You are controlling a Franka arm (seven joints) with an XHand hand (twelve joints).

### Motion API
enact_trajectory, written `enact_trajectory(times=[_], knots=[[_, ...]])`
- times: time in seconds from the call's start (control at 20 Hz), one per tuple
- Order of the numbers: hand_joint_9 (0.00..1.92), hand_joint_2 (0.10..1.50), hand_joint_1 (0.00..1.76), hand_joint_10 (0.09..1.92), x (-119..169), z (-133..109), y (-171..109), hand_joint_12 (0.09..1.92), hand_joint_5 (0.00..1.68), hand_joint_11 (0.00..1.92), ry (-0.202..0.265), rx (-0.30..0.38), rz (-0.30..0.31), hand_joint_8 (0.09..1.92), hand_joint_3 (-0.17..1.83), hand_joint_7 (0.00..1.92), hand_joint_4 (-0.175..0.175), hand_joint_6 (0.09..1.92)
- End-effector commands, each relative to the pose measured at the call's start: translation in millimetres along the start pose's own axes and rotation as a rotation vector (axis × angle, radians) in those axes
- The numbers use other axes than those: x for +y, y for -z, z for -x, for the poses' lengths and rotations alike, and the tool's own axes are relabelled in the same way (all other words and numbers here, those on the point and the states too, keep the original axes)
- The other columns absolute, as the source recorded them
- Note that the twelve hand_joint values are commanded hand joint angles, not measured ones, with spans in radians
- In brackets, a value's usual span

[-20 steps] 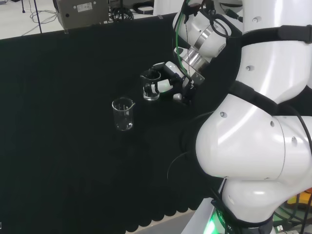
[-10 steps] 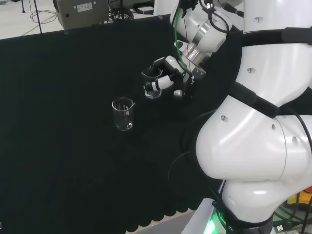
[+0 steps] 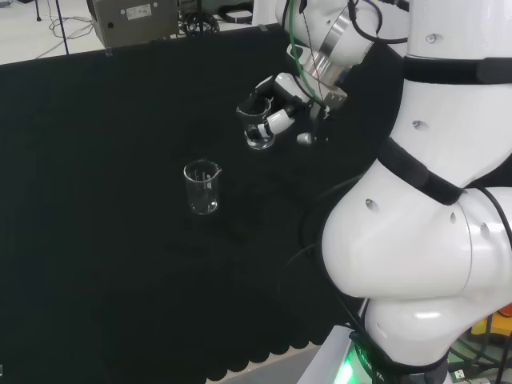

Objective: Pick up the beaker on the right.

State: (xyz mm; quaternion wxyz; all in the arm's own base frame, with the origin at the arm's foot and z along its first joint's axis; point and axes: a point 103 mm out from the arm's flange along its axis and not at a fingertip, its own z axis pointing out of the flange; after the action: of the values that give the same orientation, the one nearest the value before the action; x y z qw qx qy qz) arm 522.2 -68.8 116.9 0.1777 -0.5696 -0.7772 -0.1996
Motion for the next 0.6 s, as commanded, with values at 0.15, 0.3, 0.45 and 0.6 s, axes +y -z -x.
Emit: enact_trajectory(times=[0.15, 0.3, 0.45, 0.6], knots=[[1.76, 0.6, 1.33, 0.09, -29.9, -9.9, 15.8, 0.63, 1.41, 1.36, -0.021, -0.031, -0.082, 0.31, 0.66, 1.48, -0.175, 0.38], [1.77, 0.6, 1.33, 0.09, -36.5, -19.6, 19.8, 0.62, 1.41, 1.37, -0.021, -0.038, -0.099, 0.3, 0.66, 1.49, -0.175, 0.38], [1.78, 0.59, 1.33, 0.09, -41.8, -30.6, 23.2, 0.62, 1.41, 1.37, -0.017, -0.046, -0.113, 0.3, 0.66, 1.49, -0.175, 0.38], [1.78, 0.59, 1.33, 0.09, -46.2, -41.1, 24.5, 0.61, 1.4, 1.38, -0.014, -0.043, -0.13, 0.33, 0.68, 1.48, -0.175, 0.41]])
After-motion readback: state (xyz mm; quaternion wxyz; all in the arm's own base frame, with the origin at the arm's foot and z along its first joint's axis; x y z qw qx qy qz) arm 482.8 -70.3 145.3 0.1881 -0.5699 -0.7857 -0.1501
